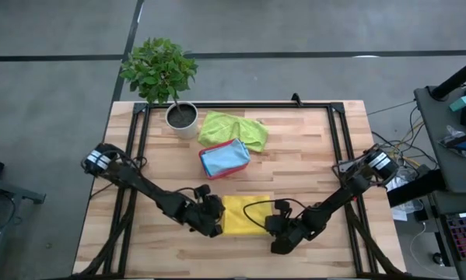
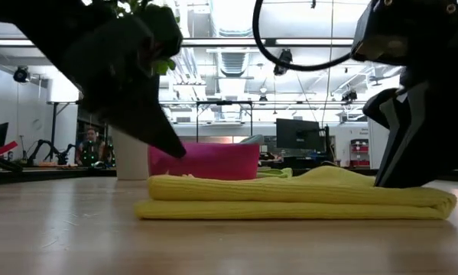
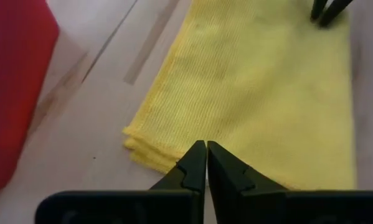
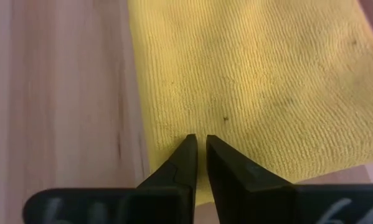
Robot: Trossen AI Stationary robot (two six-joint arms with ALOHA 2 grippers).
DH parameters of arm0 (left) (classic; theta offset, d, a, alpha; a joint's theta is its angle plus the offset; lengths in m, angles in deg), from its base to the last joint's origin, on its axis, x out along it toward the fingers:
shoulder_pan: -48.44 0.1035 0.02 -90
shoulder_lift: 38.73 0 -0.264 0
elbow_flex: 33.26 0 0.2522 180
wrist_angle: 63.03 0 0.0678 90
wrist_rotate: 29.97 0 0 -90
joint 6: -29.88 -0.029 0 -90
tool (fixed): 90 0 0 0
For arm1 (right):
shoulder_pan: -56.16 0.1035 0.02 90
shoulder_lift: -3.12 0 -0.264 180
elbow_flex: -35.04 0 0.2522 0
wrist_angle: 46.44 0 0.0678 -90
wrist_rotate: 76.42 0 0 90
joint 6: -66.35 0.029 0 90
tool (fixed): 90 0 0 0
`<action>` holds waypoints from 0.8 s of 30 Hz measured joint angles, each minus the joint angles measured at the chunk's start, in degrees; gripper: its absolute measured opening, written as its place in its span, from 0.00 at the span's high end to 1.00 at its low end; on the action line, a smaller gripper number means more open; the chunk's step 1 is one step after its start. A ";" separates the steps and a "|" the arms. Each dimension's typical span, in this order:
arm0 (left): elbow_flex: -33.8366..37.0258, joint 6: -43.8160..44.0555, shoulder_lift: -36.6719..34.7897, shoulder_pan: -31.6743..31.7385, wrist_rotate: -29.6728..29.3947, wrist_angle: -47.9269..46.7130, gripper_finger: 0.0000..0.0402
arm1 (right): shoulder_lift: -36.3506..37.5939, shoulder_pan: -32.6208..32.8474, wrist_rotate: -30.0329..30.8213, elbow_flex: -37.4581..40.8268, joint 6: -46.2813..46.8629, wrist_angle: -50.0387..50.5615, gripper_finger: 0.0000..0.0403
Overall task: Fold microfiber towels
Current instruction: Fold the yellow microfiber cloth
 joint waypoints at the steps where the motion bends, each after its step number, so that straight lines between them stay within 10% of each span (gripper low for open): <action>1: -0.05 -0.02 -0.27 0.01 0.07 0.22 1.00 | 0.29 0.00 0.04 -0.07 -0.24 -0.11 0.93; 12: 0.40 -14.92 -6.66 -0.44 25.26 1.22 1.00 | 4.64 0.00 0.51 -0.18 -3.64 0.39 0.93; 16: 3.01 -40.14 -8.93 -1.53 19.03 15.09 1.00 | 5.61 0.00 2.46 -0.19 -6.08 -0.16 0.93; 24: 13.90 -64.03 -14.03 0.40 34.41 45.51 1.00 | 5.90 -0.44 3.89 -0.30 -6.89 -0.99 0.93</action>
